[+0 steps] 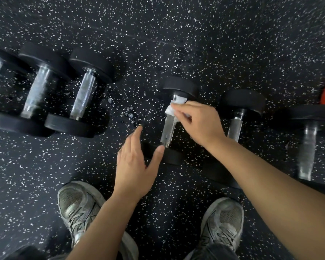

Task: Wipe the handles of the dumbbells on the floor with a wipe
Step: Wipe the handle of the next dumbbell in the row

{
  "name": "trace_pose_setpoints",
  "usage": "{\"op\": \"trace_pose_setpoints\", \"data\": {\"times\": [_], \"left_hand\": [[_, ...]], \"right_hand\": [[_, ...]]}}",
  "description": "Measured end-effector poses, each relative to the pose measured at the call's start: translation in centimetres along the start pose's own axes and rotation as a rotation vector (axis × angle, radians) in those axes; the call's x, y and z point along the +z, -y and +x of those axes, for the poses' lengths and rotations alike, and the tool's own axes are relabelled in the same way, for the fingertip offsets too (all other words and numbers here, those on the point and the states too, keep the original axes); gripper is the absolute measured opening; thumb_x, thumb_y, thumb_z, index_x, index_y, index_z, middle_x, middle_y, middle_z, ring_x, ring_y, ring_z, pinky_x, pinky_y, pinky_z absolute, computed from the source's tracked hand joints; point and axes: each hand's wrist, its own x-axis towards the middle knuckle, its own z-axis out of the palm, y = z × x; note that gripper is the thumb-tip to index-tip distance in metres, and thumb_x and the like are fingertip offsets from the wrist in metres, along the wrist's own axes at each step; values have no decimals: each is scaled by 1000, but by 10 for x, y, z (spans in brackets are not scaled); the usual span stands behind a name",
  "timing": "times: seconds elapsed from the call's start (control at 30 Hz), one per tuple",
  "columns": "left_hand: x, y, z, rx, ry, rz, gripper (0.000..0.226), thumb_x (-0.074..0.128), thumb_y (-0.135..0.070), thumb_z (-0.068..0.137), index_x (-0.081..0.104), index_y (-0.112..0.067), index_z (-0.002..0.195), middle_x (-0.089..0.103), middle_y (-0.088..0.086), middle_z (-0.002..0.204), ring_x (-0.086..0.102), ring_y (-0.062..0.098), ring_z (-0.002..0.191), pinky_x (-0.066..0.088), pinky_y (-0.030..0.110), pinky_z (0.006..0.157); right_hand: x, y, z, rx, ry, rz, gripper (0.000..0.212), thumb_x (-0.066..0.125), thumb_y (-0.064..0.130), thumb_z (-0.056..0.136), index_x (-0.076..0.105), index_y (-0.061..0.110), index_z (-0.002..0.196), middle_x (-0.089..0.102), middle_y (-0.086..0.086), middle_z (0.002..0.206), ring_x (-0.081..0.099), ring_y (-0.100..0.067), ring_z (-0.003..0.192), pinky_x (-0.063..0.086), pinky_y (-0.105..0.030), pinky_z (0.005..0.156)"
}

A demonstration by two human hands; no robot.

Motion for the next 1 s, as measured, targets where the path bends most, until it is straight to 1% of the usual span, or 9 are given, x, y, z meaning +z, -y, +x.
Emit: {"op": "trace_pose_setpoints", "data": {"times": [0.2,0.3,0.4,0.53,0.63,0.7,0.83,0.9,1.0], "left_hand": [[5,6,0,-40,-25,-48,88,40,-74,90,24,-21,159,41,-2,158,39,16,145,33,46,120],[5,2,1,-45,-17,-44,95,44,-78,86,22,-20,160,39,-2,159,37,16,146,28,43,122],[6,-7,2,-43,-7,-27,102,53,-79,83,21,-19,160,39,-2,159,36,16,146,28,41,120],[8,-15,3,15,34,37,109,49,-86,79,16,-21,160,36,-2,160,32,16,148,26,41,123],[7,-11,3,35,26,37,97,40,-81,86,16,-24,160,36,-1,160,33,17,148,28,43,123],[9,-8,2,25,31,29,91,41,-78,90,16,-24,160,35,-1,161,33,18,148,27,43,123],[17,-12,-3,-17,32,-4,100,46,-80,86,15,-23,161,35,-3,161,31,14,149,27,42,123],[19,-17,-3,-26,36,-18,104,52,-79,82,15,-23,161,34,-4,160,32,14,148,25,40,122],[21,-23,-1,-19,48,-13,112,58,-81,77,14,-23,161,32,-4,161,30,14,149,23,37,122]], "right_hand": [[-7,8,-28,-247,452,78,28,55,40,103,73,34,124,72,21,102,66,4,87,48,-17,74],[-12,3,-11,-196,277,51,24,60,32,103,74,33,123,68,21,89,56,5,65,51,-21,61],[-13,-7,9,-52,52,-47,23,58,29,103,75,33,118,69,12,84,59,-7,64,54,-34,58],[-17,-8,-9,-139,299,-40,22,58,32,103,73,35,120,61,24,87,57,-2,70,53,-28,65],[-25,-3,-28,-218,573,37,24,59,39,101,72,40,121,71,24,110,68,-2,96,52,-26,86],[-28,-5,-25,-193,494,51,24,58,40,101,73,39,120,67,28,103,64,1,87,48,-23,80],[-25,-18,-7,13,65,-45,26,57,32,102,74,31,122,74,12,96,59,-1,75,50,-25,65],[-22,-20,-11,20,105,-85,26,57,33,103,74,31,123,75,11,103,62,-1,80,53,-26,69],[-31,-14,-23,-63,375,-39,29,54,44,101,72,38,123,75,16,108,63,3,84,56,-28,77]]}}
